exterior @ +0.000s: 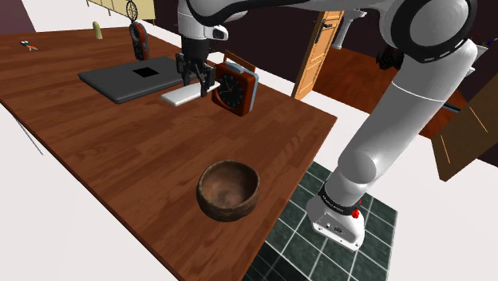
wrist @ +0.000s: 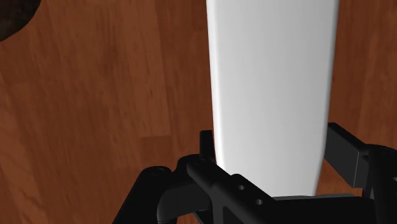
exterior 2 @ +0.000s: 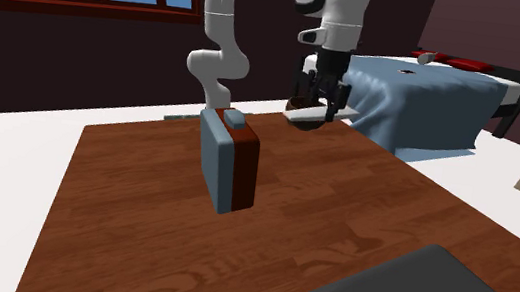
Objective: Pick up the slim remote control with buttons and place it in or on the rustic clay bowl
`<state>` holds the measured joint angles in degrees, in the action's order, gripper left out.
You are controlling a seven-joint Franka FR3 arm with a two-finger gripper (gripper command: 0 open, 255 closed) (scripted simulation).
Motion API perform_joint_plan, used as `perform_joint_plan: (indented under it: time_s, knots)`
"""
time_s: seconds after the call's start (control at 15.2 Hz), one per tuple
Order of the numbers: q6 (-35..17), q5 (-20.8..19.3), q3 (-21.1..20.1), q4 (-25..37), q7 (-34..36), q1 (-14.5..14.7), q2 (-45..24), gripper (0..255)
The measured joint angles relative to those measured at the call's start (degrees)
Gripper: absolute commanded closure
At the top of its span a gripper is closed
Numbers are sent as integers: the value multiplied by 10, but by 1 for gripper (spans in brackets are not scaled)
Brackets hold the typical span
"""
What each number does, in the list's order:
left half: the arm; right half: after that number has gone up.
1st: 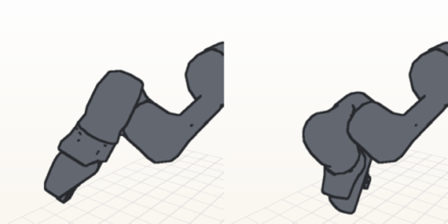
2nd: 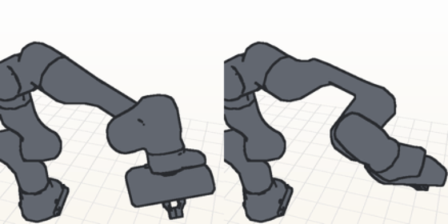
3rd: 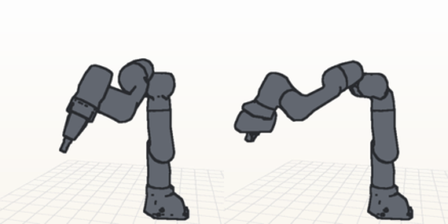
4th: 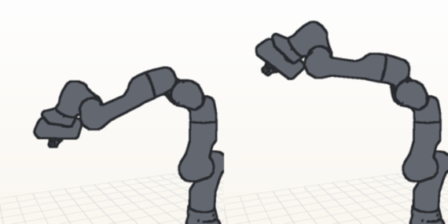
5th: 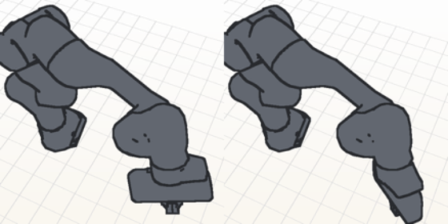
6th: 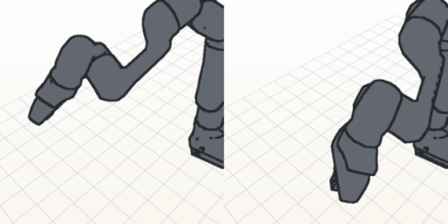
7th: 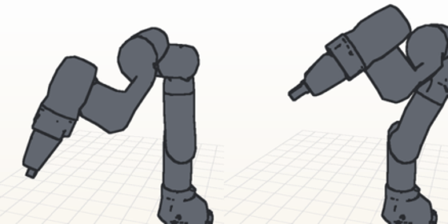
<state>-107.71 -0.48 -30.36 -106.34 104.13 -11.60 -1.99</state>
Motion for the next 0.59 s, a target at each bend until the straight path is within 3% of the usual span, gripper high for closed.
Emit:
perform_joint_plan:
  time_s: [0.59]
  knots:
    - [-11, 96, -19, -161, 16, 38, 173, 255]
